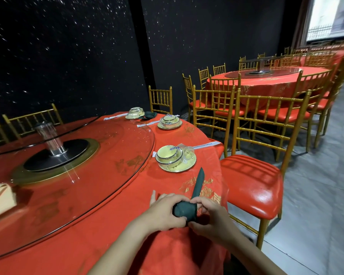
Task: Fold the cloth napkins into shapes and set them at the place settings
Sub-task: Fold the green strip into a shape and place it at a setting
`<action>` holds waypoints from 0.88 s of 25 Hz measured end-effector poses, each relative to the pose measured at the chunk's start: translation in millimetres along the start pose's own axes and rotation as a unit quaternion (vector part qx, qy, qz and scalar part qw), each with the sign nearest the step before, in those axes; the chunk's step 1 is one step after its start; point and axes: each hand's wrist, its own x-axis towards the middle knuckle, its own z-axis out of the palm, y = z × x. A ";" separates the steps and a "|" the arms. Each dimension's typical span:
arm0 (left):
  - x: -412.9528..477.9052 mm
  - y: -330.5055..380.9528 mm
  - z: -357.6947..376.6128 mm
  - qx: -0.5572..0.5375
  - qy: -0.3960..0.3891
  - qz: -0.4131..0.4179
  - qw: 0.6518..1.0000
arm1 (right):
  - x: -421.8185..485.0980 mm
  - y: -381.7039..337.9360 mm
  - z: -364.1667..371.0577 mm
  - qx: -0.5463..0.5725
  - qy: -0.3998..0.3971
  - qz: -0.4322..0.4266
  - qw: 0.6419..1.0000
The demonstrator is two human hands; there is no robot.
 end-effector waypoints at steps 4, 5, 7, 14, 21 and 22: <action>-36.4 2.6 -3.5 0.004 -0.036 -0.020 0.999 | -31.5 -21.4 10.1 0.040 -0.029 -0.010 0.999; -43.6 2.4 -4.7 -0.001 -0.053 -0.027 0.998 | -38.9 -25.4 13.6 0.050 -0.039 -0.008 0.998; -52.9 1.6 -7.8 -0.006 -0.094 -0.041 0.995 | -50.9 -33.1 17.8 0.058 -0.059 0.002 0.997; -36.7 3.9 -14.4 -0.114 -0.169 -0.058 0.977 | -61.0 -40.8 10.2 -0.155 -0.070 -0.058 0.984; -57.6 -0.6 9.8 0.031 0.229 0.043 0.972 | -31.1 -37.0 3.7 -0.080 -0.045 0.034 0.995; -61.8 -3.2 19.0 0.015 0.258 0.060 0.964 | -25.4 -37.2 3.4 -0.066 -0.045 0.052 0.995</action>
